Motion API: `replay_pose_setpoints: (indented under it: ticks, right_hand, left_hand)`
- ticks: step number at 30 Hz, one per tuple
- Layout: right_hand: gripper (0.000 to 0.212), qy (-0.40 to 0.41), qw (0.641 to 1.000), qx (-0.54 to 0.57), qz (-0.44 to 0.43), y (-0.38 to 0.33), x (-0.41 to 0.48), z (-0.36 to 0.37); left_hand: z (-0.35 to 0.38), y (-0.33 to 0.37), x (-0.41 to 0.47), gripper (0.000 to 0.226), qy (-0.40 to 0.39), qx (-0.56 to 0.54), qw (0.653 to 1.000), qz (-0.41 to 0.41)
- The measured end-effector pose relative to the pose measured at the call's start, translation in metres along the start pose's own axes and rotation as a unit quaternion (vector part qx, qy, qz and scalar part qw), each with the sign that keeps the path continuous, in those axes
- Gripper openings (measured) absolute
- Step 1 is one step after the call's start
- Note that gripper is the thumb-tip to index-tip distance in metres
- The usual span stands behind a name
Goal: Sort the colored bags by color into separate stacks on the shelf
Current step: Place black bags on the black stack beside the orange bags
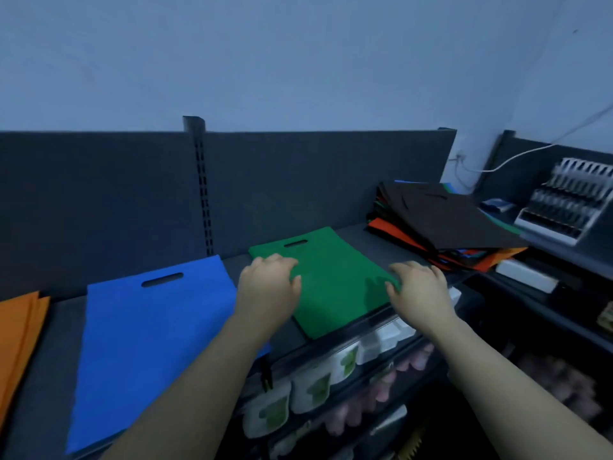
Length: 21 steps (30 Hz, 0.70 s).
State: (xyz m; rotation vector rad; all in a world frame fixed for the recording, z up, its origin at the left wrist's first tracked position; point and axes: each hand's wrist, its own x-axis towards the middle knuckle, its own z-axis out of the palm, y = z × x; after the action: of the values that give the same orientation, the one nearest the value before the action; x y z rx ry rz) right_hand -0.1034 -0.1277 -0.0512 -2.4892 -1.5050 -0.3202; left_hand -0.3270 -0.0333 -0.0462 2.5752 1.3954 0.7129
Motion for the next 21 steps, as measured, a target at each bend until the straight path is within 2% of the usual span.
replay_pose_setpoints:
  ticks: [6, 11, 21]
  right_hand:
    - [0.035, 0.0, 1.0, 0.003, 0.007, 0.056, 0.038, 0.006]
    - [0.034, 0.017, 0.999, 0.024, 0.032, 0.087, 0.073, 0.011]
    - [0.028, 0.019, 0.995, -0.005, 0.096, 0.157, 0.142, 0.018]
  left_hand:
    - [0.042, 0.04, 0.041, 0.038, 0.012, -0.008, 1.0, 0.017]
    - [0.066, 0.063, 0.082, 0.04, 0.021, -0.017, 0.999, 0.037]
    - [0.106, 0.11, 0.169, 0.035, 0.009, -0.055, 0.996, 0.075]
